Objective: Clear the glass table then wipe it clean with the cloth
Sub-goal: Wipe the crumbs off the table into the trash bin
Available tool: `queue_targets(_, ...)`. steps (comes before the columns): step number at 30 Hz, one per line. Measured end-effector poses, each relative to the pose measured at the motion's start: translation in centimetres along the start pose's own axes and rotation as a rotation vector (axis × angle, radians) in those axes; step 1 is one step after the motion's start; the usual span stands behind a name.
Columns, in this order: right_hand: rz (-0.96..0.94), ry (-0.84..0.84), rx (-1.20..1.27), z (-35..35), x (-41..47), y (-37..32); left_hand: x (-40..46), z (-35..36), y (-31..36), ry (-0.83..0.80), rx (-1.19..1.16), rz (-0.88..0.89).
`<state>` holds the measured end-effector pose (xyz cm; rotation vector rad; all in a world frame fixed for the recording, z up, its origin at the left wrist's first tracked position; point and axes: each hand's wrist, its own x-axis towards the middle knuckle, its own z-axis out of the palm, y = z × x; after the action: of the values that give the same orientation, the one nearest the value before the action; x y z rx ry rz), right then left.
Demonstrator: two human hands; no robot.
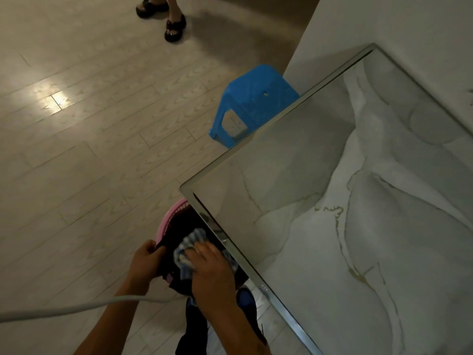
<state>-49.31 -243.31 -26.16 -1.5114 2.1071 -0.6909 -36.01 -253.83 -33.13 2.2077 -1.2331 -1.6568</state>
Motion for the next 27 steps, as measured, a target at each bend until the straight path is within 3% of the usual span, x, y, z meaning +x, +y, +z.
queue_targets(3,0.067,-0.004,0.029,1.2,-0.4,0.5,-0.2,-0.4,0.0,0.0,-0.024,-0.01)
queue_targets(6,-0.011,0.047,0.071,0.7,0.0,0.5,-0.2,-1.1,-0.1,0.004,-0.029,-0.015)
queue_targets(10,-0.044,-0.012,0.105,0.1,0.0,1.1,-0.5,-1.2,0.5,-0.022,-0.049,-0.018)
queue_targets(14,0.042,-0.068,0.122,-0.5,0.2,1.9,-0.7,-0.7,1.0,-0.026,-0.049,-0.008)
queue_targets(18,0.105,-0.133,0.333,-3.5,1.4,0.5,-0.4,-0.2,1.1,-0.014,-0.041,-0.018)
queue_targets(24,0.047,0.145,0.399,-13.6,6.4,1.4,-0.1,0.1,1.7,-0.021,-0.047,0.001)
queue_targets(27,0.196,0.332,0.282,-17.5,11.0,6.3,0.0,0.0,1.8,-0.022,-0.065,-0.006)
